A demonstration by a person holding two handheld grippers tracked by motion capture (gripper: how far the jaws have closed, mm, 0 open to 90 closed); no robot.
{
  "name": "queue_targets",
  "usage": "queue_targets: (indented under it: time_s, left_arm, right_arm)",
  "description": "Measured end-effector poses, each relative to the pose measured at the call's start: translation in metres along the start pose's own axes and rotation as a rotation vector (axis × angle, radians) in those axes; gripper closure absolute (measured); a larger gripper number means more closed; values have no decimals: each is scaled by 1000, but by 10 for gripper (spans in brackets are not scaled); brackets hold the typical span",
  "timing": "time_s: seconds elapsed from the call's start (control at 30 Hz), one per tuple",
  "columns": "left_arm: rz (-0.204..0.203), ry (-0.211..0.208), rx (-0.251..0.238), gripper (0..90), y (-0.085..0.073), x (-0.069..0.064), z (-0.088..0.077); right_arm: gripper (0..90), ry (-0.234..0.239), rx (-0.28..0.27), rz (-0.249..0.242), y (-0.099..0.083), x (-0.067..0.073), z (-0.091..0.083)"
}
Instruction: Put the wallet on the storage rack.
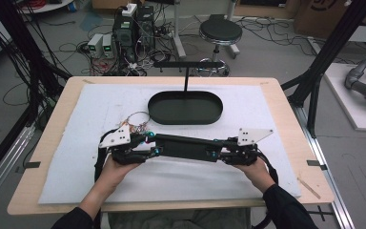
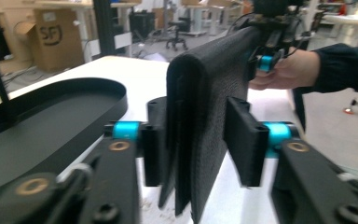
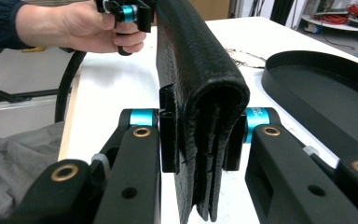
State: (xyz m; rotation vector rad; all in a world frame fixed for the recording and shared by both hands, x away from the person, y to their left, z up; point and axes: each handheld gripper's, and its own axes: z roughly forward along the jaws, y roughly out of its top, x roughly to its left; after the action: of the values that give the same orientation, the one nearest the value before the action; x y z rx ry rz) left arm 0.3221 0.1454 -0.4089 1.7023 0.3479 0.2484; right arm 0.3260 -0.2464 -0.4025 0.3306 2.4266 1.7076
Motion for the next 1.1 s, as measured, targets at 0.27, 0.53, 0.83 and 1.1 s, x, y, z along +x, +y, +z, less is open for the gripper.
queue_targets:
  time_s: [0.27, 0.53, 0.83, 1.1]
  left_arm:
    - [-24, 115, 41, 351, 2, 2, -11]
    - [-6, 168, 61, 306, 5, -3, -25]
    - [-26, 186, 78, 285, 2, -17, -37]
    - [-50, 199, 113, 276, -10, -30, -49]
  right_arm:
    - [749, -80, -24, 14, 4, -9, -11]
    - [749, -161, -12, 34, 8, -22, -16]
    - [749, -229, -30, 37, 18, -42, -22]
    - [749, -268, -32, 38, 27, -62, -13]
